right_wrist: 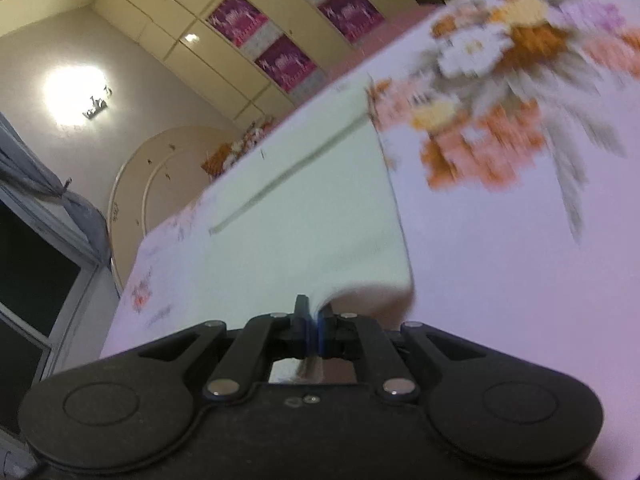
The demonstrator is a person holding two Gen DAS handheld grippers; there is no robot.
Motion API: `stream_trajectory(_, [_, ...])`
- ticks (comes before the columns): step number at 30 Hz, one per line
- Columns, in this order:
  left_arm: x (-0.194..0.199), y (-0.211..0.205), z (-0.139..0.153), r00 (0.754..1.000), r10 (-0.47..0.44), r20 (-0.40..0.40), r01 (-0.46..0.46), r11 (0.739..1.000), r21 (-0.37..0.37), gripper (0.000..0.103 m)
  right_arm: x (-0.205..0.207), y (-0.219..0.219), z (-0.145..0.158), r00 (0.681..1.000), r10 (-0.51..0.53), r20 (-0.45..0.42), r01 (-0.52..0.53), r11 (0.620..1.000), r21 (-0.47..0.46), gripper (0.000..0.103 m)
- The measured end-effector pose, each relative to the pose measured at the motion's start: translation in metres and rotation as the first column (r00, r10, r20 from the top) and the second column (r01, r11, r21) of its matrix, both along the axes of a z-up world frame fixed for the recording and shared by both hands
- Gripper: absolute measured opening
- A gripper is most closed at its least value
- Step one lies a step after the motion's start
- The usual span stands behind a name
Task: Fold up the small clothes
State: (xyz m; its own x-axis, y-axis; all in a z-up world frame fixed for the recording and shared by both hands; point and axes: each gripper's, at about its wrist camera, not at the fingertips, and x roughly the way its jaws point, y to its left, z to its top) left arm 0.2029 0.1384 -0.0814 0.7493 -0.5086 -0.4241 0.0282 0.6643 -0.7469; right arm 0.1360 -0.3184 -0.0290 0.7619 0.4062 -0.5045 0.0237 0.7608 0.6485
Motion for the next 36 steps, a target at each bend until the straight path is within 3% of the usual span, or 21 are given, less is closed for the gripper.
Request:
stream_trajectory(8, [0.114,-0.003,0.047,0.996,0.039,0.080,-0.040,0.999,0.011,0.004,0.103,-0.013,0.032,0.999,-0.023,0.048,0.022,1.000,0.014,0.005])
stream_trajectory(13, [0.208,-0.013,0.058,0.996,0.044,0.075,-0.048,0.997,0.052,0.004,0.178,-0.026,0.034,0.998,-0.046,0.040,0.044,0.997,0.058,0.005])
stream_trajectory(17, [0.278,-0.020,0.050,0.998,0.053,0.031,-0.056,0.995,0.086,0.004,0.237,-0.035,0.017,0.998,-0.064,0.006,0.063,0.993,0.096,0.005])
stream_trajectory(23, [0.351,-0.031,0.022,0.997,0.065,-0.027,-0.061,0.989,0.137,0.004,0.318,-0.045,-0.020,0.997,-0.057,-0.060,0.064,0.990,0.123,0.005])
stream_trajectory(27, [0.371,-0.037,0.010,1.000,0.027,0.011,-0.028,0.989,0.143,0.005,0.351,-0.049,-0.047,0.994,-0.055,-0.099,0.066,0.991,0.114,0.005])
stream_trajectory(29, [0.375,-0.041,0.010,0.999,0.009,0.042,-0.015,0.987,0.159,0.005,0.360,-0.049,-0.054,0.995,-0.049,-0.086,0.058,0.992,0.111,0.014])
stream_trajectory(31, [0.377,-0.043,0.011,0.998,0.002,0.064,-0.014,0.983,0.181,0.022,0.363,-0.050,-0.055,0.997,-0.060,-0.047,0.063,0.995,0.081,0.029])
stream_trajectory(32, [0.374,-0.044,0.013,0.997,0.016,0.081,-0.032,0.979,0.202,0.063,0.363,-0.050,-0.054,0.998,-0.066,-0.024,0.067,0.995,0.067,0.035])
stream_trajectory(33, [0.370,-0.045,0.016,0.992,0.036,0.119,-0.063,0.970,0.235,0.088,0.361,-0.050,-0.052,0.998,-0.070,0.000,0.070,0.996,0.059,0.040])
stream_trajectory(34, [0.367,-0.044,0.018,0.987,0.038,0.156,-0.077,0.964,0.255,0.088,0.358,-0.051,-0.049,0.997,-0.077,0.026,0.076,0.996,0.049,0.050])
stream_trajectory(36, [0.366,-0.040,0.021,0.986,0.022,0.167,-0.065,0.964,0.257,0.088,0.354,-0.051,-0.044,0.996,-0.074,0.053,0.073,0.997,0.025,0.048])
